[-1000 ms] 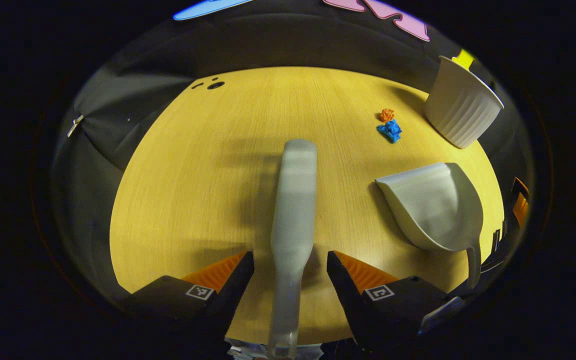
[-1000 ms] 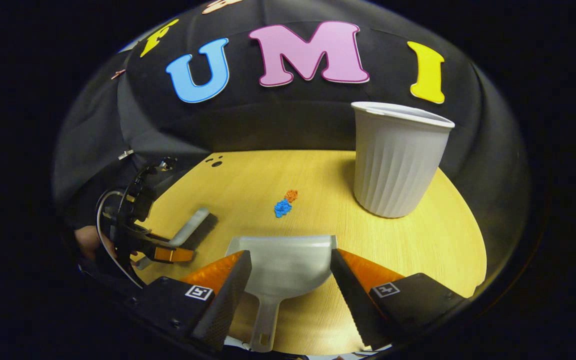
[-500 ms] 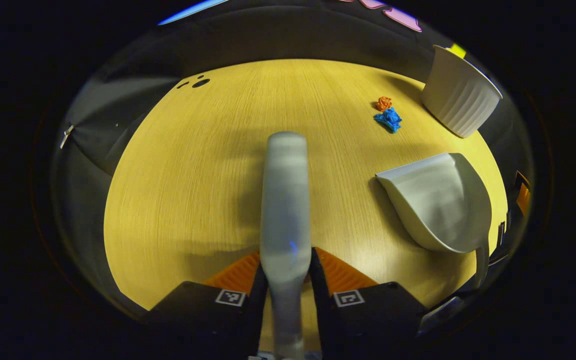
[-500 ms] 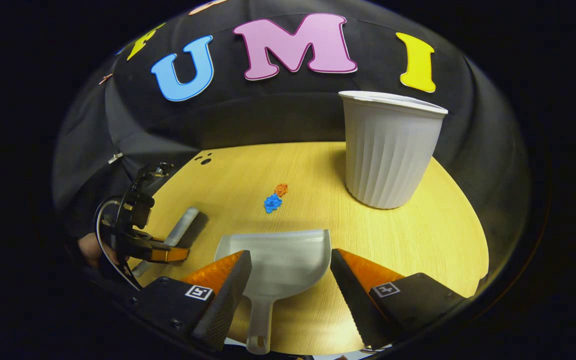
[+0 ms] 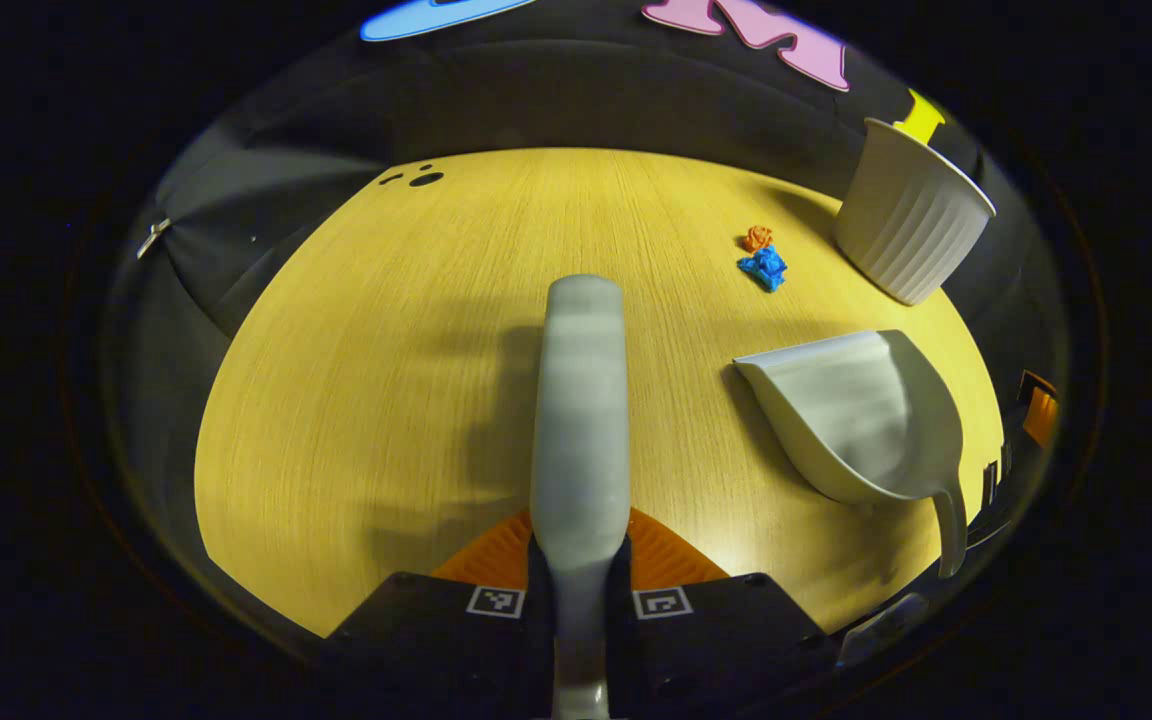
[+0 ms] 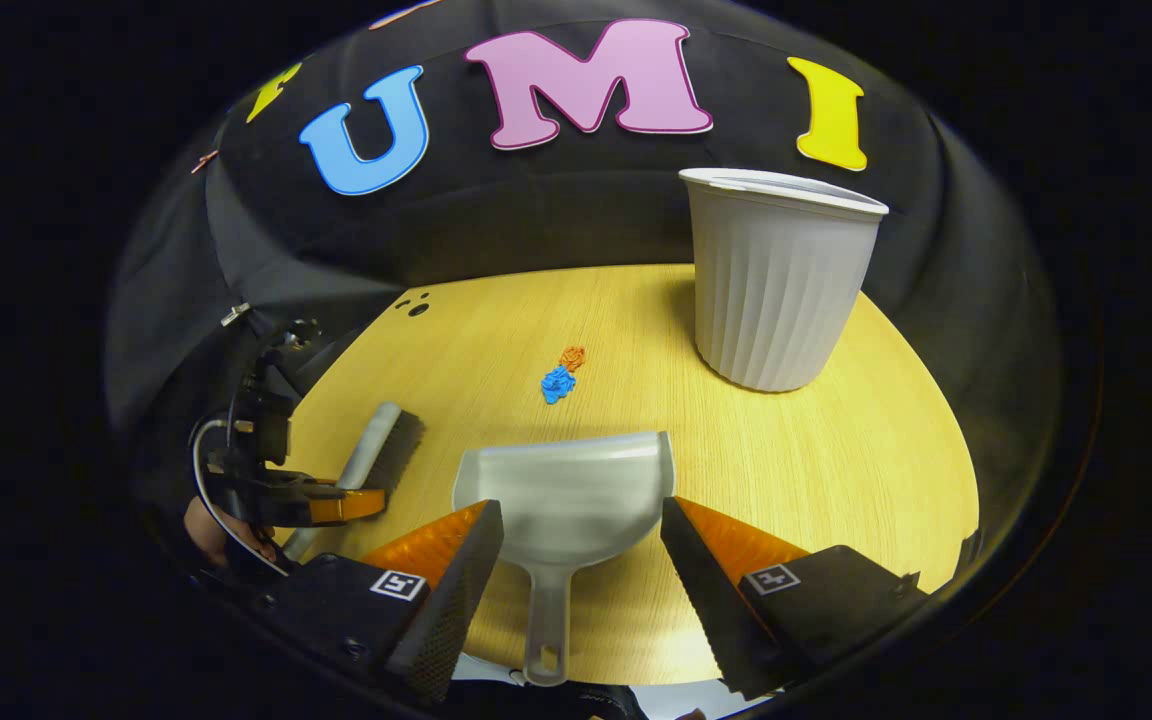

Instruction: Pick up the small broom and dustpan from the desktop, sweep the trash into the dustpan with the broom, and then empty the trash into the garbage bin.

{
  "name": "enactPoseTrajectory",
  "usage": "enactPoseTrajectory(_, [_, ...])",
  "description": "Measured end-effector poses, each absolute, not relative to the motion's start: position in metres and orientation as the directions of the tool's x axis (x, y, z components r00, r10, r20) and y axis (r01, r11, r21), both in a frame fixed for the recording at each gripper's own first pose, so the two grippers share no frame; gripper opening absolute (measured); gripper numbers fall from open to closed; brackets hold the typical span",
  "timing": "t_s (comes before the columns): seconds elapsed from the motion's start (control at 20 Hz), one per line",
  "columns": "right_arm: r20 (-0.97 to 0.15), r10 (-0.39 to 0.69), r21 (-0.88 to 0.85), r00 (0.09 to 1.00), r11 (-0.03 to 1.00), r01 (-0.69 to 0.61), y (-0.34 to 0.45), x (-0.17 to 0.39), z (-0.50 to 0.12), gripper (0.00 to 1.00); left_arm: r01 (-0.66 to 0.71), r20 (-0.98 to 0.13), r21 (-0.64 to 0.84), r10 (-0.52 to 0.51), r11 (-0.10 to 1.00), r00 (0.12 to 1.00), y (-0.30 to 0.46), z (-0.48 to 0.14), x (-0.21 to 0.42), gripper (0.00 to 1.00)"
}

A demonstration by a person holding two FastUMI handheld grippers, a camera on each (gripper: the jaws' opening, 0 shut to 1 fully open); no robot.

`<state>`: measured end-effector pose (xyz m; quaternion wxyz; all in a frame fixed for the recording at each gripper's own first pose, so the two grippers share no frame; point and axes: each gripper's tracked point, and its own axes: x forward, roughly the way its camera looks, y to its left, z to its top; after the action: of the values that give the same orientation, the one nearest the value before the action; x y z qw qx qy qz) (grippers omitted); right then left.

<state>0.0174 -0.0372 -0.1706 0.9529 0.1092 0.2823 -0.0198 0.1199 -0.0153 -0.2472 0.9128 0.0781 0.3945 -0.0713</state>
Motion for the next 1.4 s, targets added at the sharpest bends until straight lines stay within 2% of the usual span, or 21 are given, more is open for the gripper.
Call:
enactPoseTrajectory(0.25, [-0.594,0.053,0.198,0.803,0.977,0.082,-0.018,0.002,-0.180,0.99,0.164,-0.666,0.061,-0.082,0.985,0.742,0.002,-0.215,0.079,0.25])
enactPoseTrajectory(0.4, [-0.666,0.054,0.196,0.744,0.975,0.104,-0.010,-0.010,-0.204,0.99,0.152,-0.642,0.074,-0.069,0.986,0.764,0.017,-0.205,0.046,0.25])
enactPoseTrajectory(0.7, [-0.769,0.053,0.191,0.638,0.970,0.150,-0.001,-0.008,-0.265,0.99,0.053,-0.668,0.035,-0.016,0.998,0.744,0.049,-0.225,-0.017,0.25])
enactPoseTrajectory(0.95, [-0.802,0.009,0.106,0.598,0.986,0.128,-0.004,0.002,-0.295,0.99,0.003,-0.683,0.034,0.021,0.999,0.730,0.059,-0.228,-0.024,0.25])
enactPoseTrajectory(1.1, [-0.820,0.018,0.108,0.572,0.987,0.123,0.003,0.009,-0.307,0.99,0.000,-0.685,0.060,0.041,0.998,0.727,0.060,-0.225,-0.022,0.25])
enactPoseTrajectory(1.15, [-0.830,0.039,0.129,0.556,0.984,0.124,0.009,0.010,-0.311,0.97,0.003,-0.686,0.067,0.044,0.998,0.726,0.059,-0.224,-0.021,0.25])
enactPoseTrajectory(1.3, [-0.832,0.035,0.135,0.554,0.981,0.140,0.008,0.019,-0.312,0.80,0.017,-0.694,0.086,0.048,0.996,0.718,0.054,-0.224,-0.016,0.25])
enactPoseTrajectory(1.35, [-0.835,0.035,0.137,0.549,0.980,0.147,0.008,0.020,-0.312,0.59,0.022,-0.698,0.089,0.047,0.996,0.715,0.052,-0.225,-0.014,0.24])
enactPoseTrajectory(1.4, [-0.835,0.028,0.135,0.549,0.978,0.157,0.006,0.020,-0.312,0.48,0.028,-0.702,0.091,0.044,0.995,0.710,0.050,-0.226,-0.013,0.25])
